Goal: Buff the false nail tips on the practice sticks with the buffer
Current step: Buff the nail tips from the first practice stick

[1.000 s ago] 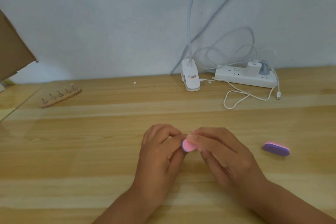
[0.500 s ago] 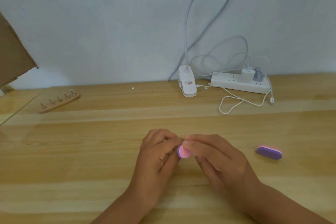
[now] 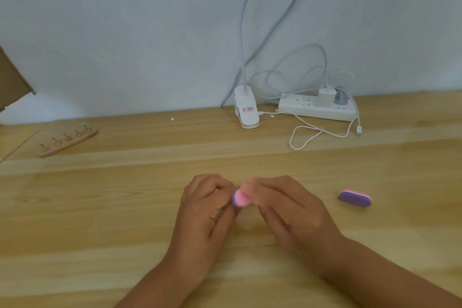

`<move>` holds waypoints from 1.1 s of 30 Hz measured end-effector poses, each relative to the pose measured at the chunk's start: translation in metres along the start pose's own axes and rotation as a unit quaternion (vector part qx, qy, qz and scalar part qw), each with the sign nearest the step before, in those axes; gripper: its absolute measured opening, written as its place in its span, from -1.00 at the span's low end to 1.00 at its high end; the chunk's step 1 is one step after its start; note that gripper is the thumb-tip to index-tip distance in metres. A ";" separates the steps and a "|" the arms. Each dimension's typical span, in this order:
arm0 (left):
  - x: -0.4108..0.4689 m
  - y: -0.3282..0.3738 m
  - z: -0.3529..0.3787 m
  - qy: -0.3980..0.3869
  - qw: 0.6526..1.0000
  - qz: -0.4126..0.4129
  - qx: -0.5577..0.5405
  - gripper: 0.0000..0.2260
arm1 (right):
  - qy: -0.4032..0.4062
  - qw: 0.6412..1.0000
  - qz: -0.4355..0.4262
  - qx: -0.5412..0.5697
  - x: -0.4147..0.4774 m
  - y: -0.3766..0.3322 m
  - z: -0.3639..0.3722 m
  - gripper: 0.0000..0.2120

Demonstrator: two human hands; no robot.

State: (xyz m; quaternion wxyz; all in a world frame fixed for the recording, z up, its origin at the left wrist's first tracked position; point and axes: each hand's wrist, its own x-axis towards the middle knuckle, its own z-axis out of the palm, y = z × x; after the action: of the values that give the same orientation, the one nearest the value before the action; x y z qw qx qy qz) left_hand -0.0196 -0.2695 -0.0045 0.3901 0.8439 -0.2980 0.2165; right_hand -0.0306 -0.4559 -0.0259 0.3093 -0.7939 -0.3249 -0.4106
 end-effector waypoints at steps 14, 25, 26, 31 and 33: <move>-0.001 0.000 -0.004 0.004 0.999 -0.027 0.026 -0.79 | 0.039 0.996 0.073 -0.009 0.006 -0.003 -0.004 -0.73; -0.002 0.001 -0.002 0.007 0.999 -0.023 -0.021 -0.78 | 0.002 1.000 0.013 0.007 0.002 -0.003 0.002 -0.75; -0.002 0.001 -0.003 0.010 0.999 -0.035 -0.039 -0.80 | 0.015 0.999 0.036 0.002 0.003 -0.001 0.001 -0.75; -0.001 0.001 -0.004 0.025 0.997 -0.033 -0.065 -0.86 | 0.012 1.000 0.012 0.015 0.003 -0.004 -0.002 -0.74; -0.001 0.002 -0.004 0.027 0.996 -0.032 -0.072 -0.86 | 0.005 1.000 0.011 -0.003 0.004 -0.002 0.001 -0.73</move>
State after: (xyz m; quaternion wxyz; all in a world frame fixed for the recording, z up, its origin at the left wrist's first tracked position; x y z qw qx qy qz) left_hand -0.0223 -0.2672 -0.0015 0.4649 0.8164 -0.2749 0.2045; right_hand -0.0301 -0.4533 -0.0226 0.3129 -0.7965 -0.3133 -0.4116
